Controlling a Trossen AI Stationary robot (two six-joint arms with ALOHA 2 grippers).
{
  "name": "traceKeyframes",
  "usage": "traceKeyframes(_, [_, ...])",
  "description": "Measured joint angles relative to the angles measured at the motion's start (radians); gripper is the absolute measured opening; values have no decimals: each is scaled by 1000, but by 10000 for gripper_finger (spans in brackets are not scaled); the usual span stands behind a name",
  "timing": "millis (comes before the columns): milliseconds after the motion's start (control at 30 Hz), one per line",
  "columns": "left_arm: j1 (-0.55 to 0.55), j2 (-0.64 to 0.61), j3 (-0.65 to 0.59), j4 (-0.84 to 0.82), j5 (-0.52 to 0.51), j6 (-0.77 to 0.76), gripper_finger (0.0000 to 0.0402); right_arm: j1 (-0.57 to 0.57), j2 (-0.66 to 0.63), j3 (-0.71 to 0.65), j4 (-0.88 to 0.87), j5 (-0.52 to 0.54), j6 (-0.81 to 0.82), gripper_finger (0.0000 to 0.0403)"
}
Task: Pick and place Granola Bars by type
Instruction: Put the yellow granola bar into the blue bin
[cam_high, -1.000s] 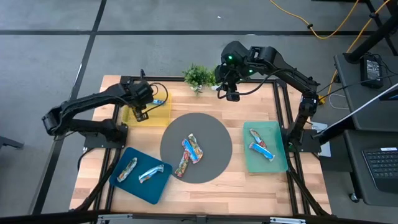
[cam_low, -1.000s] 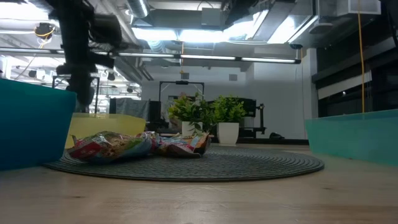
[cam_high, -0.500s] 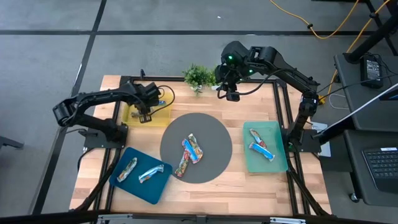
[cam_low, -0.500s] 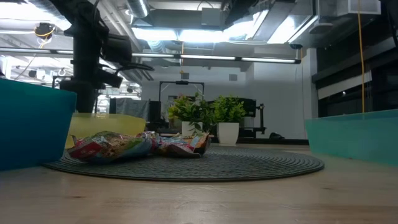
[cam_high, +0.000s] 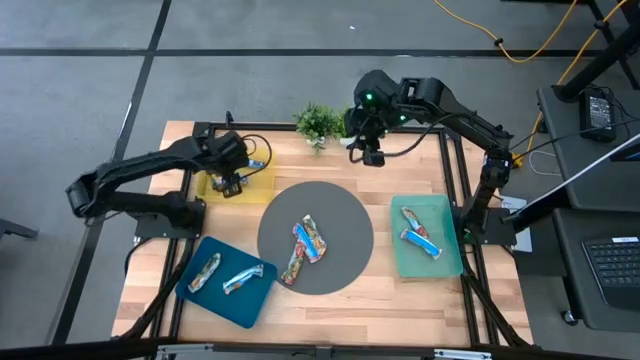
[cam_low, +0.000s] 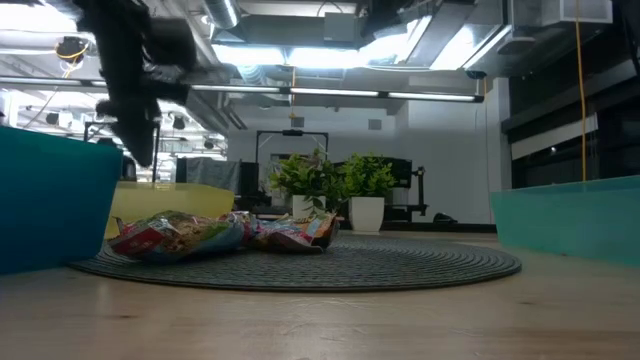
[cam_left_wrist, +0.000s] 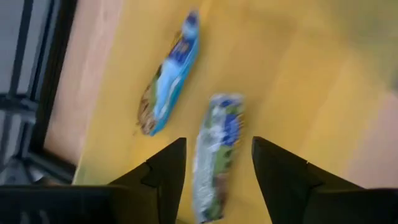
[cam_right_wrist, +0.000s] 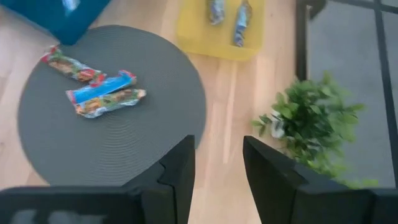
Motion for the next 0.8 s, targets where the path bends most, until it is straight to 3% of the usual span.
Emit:
traceKeyframes(167, [-82, -179, 0, -1, 90, -70, 167, 85, 0, -28, 20, 11, 4, 137])
traceKeyframes(433, [-275, -443, 1, 42, 102, -199, 155, 256, 1, -236, 130, 57, 79, 137])
traceKeyframes(633, [-455, -576, 1, 210, 169, -237, 150, 358, 1, -392, 274, 99, 172, 137])
traceKeyframes(800, [-634, -600, -8, 394, 174, -172, 150, 415, 1, -485, 415, 98, 238, 137])
